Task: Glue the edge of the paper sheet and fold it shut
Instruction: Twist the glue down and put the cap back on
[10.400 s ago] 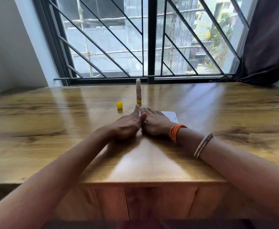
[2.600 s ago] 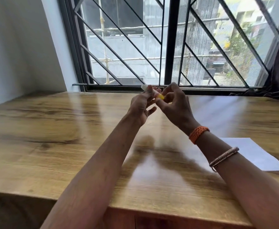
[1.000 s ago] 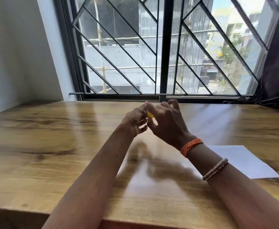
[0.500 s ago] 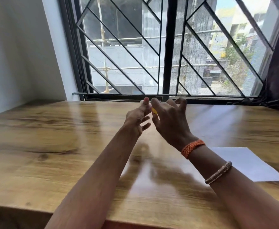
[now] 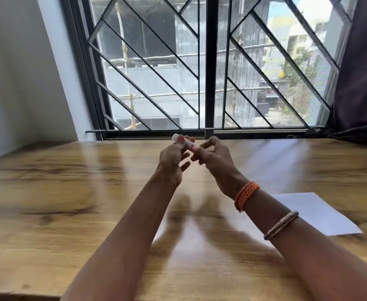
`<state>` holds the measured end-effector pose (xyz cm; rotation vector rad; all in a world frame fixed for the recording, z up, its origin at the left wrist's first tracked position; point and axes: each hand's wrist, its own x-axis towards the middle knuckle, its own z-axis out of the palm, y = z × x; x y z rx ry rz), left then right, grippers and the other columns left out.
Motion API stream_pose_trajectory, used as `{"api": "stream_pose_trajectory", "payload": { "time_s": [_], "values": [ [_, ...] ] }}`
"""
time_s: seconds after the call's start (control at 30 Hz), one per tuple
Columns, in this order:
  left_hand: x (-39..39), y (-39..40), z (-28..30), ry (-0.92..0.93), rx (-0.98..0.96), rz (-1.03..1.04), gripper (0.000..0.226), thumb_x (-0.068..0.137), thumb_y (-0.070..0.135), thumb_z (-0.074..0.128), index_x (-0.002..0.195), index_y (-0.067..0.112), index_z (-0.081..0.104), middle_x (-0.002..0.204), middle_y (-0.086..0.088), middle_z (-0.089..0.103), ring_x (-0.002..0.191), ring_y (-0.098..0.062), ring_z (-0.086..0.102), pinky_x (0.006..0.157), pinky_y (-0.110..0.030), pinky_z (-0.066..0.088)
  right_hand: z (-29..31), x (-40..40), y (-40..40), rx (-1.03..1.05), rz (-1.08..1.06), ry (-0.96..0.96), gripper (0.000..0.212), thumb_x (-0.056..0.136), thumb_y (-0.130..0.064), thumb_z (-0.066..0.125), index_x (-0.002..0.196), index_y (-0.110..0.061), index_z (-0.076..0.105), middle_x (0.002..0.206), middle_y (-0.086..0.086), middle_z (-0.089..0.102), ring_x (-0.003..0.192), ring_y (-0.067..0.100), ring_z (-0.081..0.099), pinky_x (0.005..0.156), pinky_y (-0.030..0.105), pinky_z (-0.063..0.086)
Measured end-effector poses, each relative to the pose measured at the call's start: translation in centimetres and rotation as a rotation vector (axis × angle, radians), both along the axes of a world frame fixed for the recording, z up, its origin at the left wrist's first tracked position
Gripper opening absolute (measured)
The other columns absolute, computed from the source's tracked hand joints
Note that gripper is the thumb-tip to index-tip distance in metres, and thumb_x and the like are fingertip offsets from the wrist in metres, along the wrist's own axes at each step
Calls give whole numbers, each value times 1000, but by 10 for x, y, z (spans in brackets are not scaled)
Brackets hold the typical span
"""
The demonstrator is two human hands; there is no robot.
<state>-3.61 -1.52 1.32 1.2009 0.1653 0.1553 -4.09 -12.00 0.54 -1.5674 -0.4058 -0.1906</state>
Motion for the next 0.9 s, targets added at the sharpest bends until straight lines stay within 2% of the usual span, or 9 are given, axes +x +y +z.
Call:
{"api": "stream_pose_trajectory", "payload": {
  "time_s": [0.1,0.17,0.3,0.4,0.53,0.63,0.77,0.83,0.9],
  "values": [
    [-2,2,-1,93,52,97,31,86,46,55,71,19,59,78,11,60,83,-11,49,63,-28,35,-17,12,-2,-750,-475,-869,19,80,-16,60,93,-22,48,69,-1,65,67,21,57,76,38,30],
    [-6,4,-2,147,67,119,28,82,47,61,77,20,59,76,11,60,81,-11,49,61,-28,34,-19,8,0,-896,-524,-1034,32,76,-14,59,103,-24,44,69,-2,66,71,25,57,80,41,27],
    [-9,9,-1,146,7,11,29,82,44,61,64,21,56,73,8,61,87,-12,58,76,-30,45,-17,0,7,-652,-430,-758,15,82,-23,56,91,-22,44,66,-2,64,67,25,61,76,40,33],
    [-12,9,4,76,-43,-105,23,89,34,53,70,22,59,74,11,66,81,-9,57,81,-31,42,-9,-3,13,-262,-197,-257,19,84,-31,61,82,-19,48,67,0,66,60,15,63,67,35,45],
    [-15,6,4,64,90,-215,18,89,20,48,79,23,62,86,13,62,95,-7,51,83,-31,35,4,-4,3,275,42,428,15,84,-25,57,92,-13,61,64,-2,59,56,10,49,63,30,36],
    [-13,5,1,130,124,-118,17,90,34,51,79,24,60,87,15,62,100,-8,52,72,-29,33,-2,-4,7,122,-157,140,17,82,-28,65,87,-15,54,73,3,63,67,18,57,67,33,41],
    [-11,9,0,157,114,-72,32,84,54,53,74,24,59,81,17,61,82,-5,51,67,-28,34,-13,-1,10,-593,-611,-829,15,83,-28,61,84,-19,49,58,-4,56,59,23,56,74,37,28],
    [-14,11,0,158,86,-128,32,86,52,51,71,25,57,80,16,60,81,-4,51,69,-26,35,-11,-2,8,-643,-594,-892,15,83,-27,61,86,-18,49,56,-6,53,58,22,56,74,37,27],
    [-16,13,0,132,38,-157,28,88,46,52,72,25,57,80,15,60,85,-5,51,72,-26,37,-11,-3,9,-500,-471,-668,22,84,-33,62,82,-19,46,56,-6,54,55,20,56,73,36,31]
  ]
}}
